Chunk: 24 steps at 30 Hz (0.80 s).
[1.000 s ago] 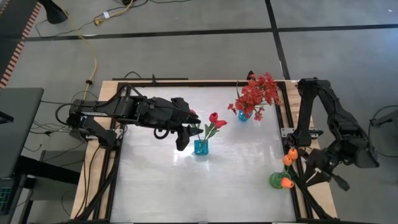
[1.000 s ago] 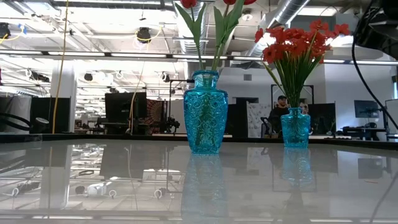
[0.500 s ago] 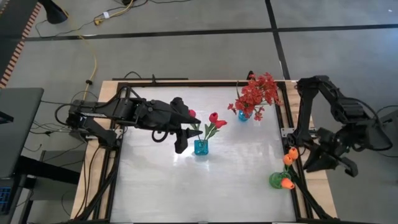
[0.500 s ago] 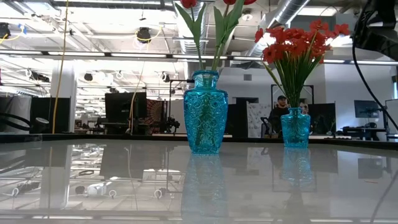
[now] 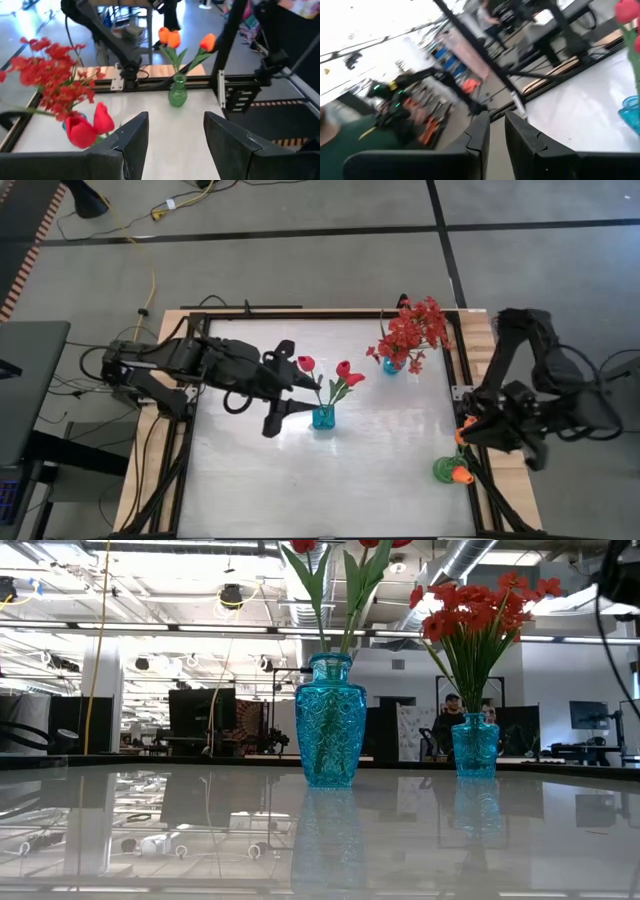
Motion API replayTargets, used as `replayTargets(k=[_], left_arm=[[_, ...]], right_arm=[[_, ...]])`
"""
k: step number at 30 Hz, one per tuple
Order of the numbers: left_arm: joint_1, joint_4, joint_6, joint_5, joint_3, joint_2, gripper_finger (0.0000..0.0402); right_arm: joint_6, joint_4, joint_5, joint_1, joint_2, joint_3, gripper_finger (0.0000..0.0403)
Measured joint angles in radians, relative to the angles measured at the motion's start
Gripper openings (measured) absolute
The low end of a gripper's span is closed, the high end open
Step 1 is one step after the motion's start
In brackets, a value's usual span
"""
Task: Sort flowers into vase by color
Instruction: Return to Home Position
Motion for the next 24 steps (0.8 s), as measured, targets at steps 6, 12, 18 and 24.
replayTargets(k=[6, 12, 18, 24], left_arm=[[-0.001, -0.043, 0.071, 0.008, 0.000, -0.039, 0.0178], [0.000, -0.066, 0.109, 0.005, 0.000, -0.085, 0.0178], [0.000, -0.121, 0.107, -0.012, -0.001, -0.109, 0.0178], [-0.002, -0.078, 0.090, -0.057, -0.093, -0.190, 0.0178]], right_arm=[[-0.021, 0.027, -0.178, -0.242, 0.061, -0.001, 0.0087], [-0.154, 0.027, -0.403, -0.510, 0.039, -0.001, 0.0087], [-0.312, -0.065, -0.558, -0.678, -0.023, -0.001, 0.0087], [-0.382, -0.143, -0.589, -0.763, -0.098, -0.017, 0.0086]])
